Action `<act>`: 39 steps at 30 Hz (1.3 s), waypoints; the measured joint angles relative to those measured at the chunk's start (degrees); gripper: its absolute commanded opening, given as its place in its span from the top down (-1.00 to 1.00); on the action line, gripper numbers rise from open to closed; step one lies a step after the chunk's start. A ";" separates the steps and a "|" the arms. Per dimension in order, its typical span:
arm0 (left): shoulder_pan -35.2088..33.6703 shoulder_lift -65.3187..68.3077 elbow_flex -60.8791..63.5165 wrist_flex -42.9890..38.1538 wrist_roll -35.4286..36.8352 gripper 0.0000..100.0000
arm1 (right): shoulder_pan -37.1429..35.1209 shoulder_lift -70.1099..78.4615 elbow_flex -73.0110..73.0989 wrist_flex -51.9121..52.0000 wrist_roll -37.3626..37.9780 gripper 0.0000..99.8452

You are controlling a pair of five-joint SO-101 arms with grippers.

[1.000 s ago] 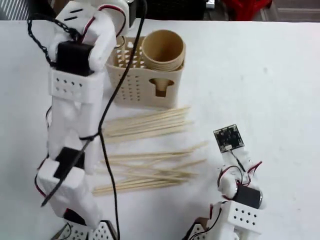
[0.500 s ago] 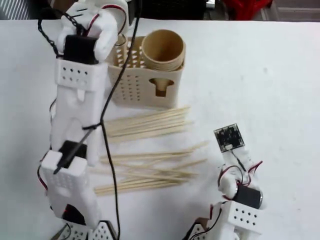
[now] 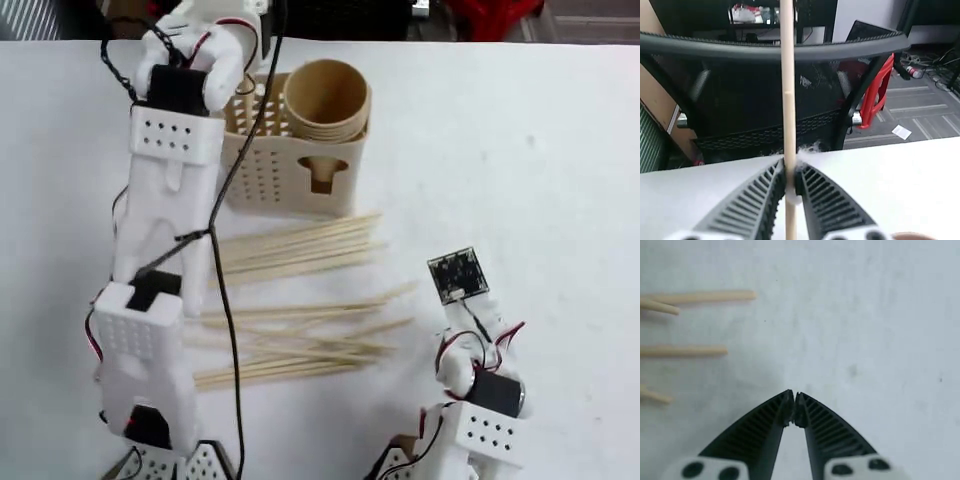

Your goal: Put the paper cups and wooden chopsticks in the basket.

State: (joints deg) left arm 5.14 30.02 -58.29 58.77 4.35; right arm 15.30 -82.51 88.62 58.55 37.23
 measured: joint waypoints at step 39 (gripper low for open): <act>-1.67 -32.62 13.01 43.69 -21.19 0.77 | 0.09 0.00 0.26 0.00 0.00 0.96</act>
State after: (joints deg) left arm 3.47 -2.59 -45.27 102.46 -16.84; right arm 15.38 -82.51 88.88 58.55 37.23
